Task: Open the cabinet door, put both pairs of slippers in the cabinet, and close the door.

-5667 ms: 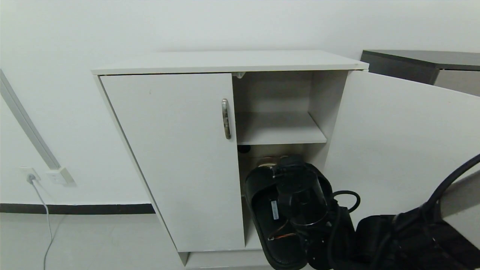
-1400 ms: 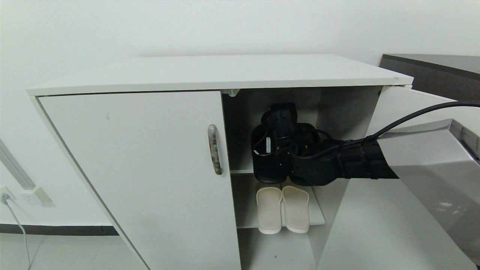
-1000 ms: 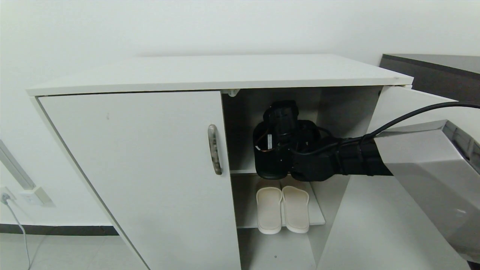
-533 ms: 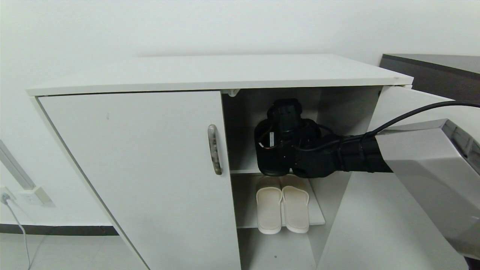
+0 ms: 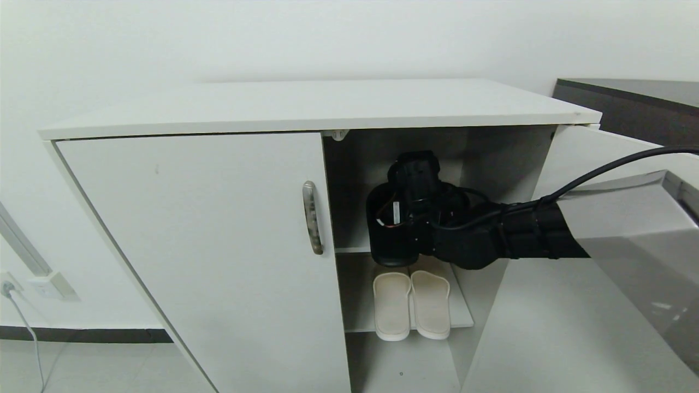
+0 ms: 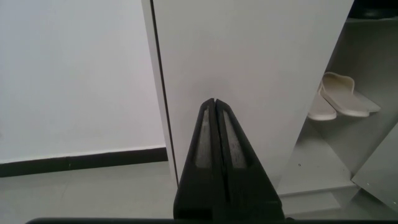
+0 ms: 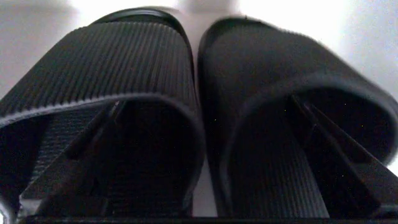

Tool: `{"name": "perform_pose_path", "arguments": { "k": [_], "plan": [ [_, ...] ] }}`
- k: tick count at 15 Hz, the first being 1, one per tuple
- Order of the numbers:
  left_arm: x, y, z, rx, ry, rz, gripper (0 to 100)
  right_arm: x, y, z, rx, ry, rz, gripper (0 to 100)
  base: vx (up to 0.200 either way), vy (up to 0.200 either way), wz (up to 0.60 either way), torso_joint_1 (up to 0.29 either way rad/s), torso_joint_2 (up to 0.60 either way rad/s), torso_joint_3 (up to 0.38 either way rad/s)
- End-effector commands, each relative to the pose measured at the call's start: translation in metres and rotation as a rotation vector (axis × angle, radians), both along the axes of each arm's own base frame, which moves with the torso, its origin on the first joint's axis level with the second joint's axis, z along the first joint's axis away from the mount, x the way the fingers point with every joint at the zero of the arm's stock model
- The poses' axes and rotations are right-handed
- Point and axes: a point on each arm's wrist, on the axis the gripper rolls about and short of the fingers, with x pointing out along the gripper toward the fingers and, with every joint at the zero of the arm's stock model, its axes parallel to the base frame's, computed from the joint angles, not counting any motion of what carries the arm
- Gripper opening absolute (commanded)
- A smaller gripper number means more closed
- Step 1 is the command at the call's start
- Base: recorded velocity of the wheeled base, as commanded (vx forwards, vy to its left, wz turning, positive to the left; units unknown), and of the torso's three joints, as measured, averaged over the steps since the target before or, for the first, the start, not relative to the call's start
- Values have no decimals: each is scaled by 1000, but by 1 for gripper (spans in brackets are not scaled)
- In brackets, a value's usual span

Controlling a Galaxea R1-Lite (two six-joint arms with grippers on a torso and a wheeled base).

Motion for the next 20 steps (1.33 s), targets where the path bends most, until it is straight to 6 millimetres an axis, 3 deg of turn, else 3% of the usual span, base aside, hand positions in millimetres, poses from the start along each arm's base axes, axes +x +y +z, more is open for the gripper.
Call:
{"name": "perform_pose_path", "arguments": {
  "k": [1,6,10,13,16,17,20],
  "plan": [
    [0,0,0,0,0,-1,0,-24,-4,19,14,-18,20,100,0,0,0,0,0,0],
    [0,0,0,-1,0,0,0,-61,-11,22,15,-41,29,100,0,0,0,0,0,0],
    [0,0,0,0,0,0,0,-110,-29,29,28,-54,81,100,0,0,0,0,0,0],
    [0,0,0,0,0,0,0,-135,-44,27,65,-61,152,100,0,0,0,0,0,0],
    [0,0,0,0,0,0,0,-138,-48,20,77,-79,164,100,0,0,0,0,0,0],
    [0,0,0,0,0,0,0,-138,-46,18,72,-75,167,0,0,0,0,0,0,0],
    [0,0,0,0,0,0,0,-136,-44,14,64,-70,161,0,0,0,0,0,0,0]
  ]
}}
